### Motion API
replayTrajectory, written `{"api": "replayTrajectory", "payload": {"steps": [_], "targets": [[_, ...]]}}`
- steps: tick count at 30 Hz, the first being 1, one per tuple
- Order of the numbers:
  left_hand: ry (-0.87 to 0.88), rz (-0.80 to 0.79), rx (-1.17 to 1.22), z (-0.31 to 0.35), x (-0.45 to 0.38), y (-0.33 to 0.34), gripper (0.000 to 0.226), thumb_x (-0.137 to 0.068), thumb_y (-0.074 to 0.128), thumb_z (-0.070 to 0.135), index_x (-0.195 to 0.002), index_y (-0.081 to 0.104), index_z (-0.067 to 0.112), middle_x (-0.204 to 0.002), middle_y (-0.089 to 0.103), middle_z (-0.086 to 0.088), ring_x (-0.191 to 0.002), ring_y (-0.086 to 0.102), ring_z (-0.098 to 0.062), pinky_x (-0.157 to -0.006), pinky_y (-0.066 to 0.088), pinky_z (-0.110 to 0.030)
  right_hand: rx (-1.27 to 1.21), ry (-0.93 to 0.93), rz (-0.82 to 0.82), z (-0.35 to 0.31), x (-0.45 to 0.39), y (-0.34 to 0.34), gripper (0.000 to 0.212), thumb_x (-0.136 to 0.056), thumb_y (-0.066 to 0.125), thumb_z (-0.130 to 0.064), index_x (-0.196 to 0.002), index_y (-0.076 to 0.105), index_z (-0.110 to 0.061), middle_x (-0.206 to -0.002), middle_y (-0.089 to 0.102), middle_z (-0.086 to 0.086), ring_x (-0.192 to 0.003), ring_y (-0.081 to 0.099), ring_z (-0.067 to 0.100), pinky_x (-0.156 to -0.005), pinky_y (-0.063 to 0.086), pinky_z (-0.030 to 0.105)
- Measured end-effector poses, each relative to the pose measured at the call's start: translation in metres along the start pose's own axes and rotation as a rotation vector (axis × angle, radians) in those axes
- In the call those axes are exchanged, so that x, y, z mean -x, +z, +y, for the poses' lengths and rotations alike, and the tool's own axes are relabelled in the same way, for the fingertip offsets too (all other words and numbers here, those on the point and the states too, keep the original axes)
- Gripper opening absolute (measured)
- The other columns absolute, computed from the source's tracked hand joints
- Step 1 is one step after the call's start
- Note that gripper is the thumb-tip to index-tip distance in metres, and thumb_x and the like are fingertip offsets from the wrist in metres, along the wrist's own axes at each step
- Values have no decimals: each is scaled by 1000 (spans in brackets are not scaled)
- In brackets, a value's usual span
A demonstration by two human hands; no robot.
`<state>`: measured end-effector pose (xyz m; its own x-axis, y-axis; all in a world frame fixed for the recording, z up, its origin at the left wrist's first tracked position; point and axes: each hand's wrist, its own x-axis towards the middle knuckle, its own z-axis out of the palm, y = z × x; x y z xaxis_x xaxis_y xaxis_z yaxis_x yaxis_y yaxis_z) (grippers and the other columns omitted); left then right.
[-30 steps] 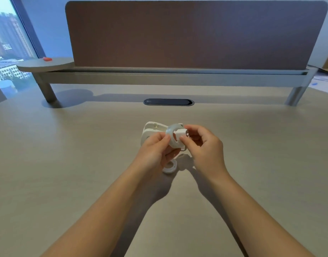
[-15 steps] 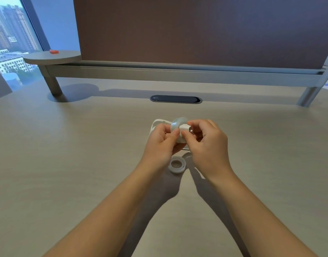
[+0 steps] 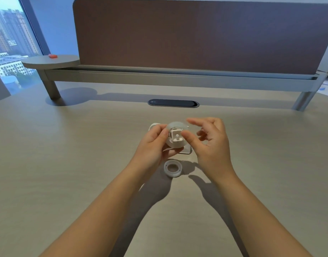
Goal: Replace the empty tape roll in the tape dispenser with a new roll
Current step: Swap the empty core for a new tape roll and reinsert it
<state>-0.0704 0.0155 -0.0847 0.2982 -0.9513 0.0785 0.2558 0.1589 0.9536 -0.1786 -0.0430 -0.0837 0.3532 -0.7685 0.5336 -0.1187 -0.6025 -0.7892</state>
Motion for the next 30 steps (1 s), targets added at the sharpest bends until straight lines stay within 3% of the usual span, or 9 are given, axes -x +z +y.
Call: {"api": "replayTrajectory", "payload": {"steps": [4,8,11,13,15,22,30], "targets": [[-9,-8,-35,4,1,-2,24,-92,34,16,-95,57,12,-93,60,-8,-81,59,-18,-61,55,-18,-250,245,-209,6,-2,-4,21,-77,62,-22,-97,53,-25,-89,55,-7,-81,56,13,-62,49,8],[-19,-45,-121,4,3,-4,23,-90,39,17,-95,61,16,-93,63,-5,-84,62,-16,-63,57,-18,-330,266,-307,8,-1,-4,11,-76,64,-14,-82,59,-22,-83,64,5,-78,63,22,-63,55,21],[-26,-77,-157,7,2,-9,16,-84,49,16,-93,62,16,-94,64,-4,-88,63,-18,-72,57,-23,-397,280,-315,8,-1,-6,12,-74,65,-12,-80,62,-21,-78,65,2,-68,64,9,-60,56,17],[-21,-62,-221,10,1,-12,14,-79,55,15,-91,62,16,-94,64,-5,-89,64,-19,-73,58,-25,-440,295,-351,8,-1,-8,13,-70,66,-16,-81,63,-23,-79,66,0,-69,66,8,-62,57,19],[-2,-45,-284,12,1,-15,13,-76,58,16,-88,62,16,-91,64,-4,-86,65,-19,-71,58,-25,-474,305,-383,7,-1,-10,15,-67,65,-20,-82,64,-22,-79,68,-1,-71,68,10,-64,58,20],[57,-86,-424,14,2,-19,13,-75,61,9,-81,61,20,-83,63,-1,-70,64,-6,-63,55,-14,-389,248,-397,3,-3,-13,18,-75,62,-5,-80,64,-21,-77,67,0,-64,67,5,-58,57,17],[139,-42,-408,12,3,-18,19,-73,61,-3,-67,58,15,-65,62,2,-56,63,-2,-53,54,-14,-313,142,-337,4,1,-3,19,-75,61,-1,-79,62,-20,-72,63,-3,-61,64,1,-54,55,14]]}}
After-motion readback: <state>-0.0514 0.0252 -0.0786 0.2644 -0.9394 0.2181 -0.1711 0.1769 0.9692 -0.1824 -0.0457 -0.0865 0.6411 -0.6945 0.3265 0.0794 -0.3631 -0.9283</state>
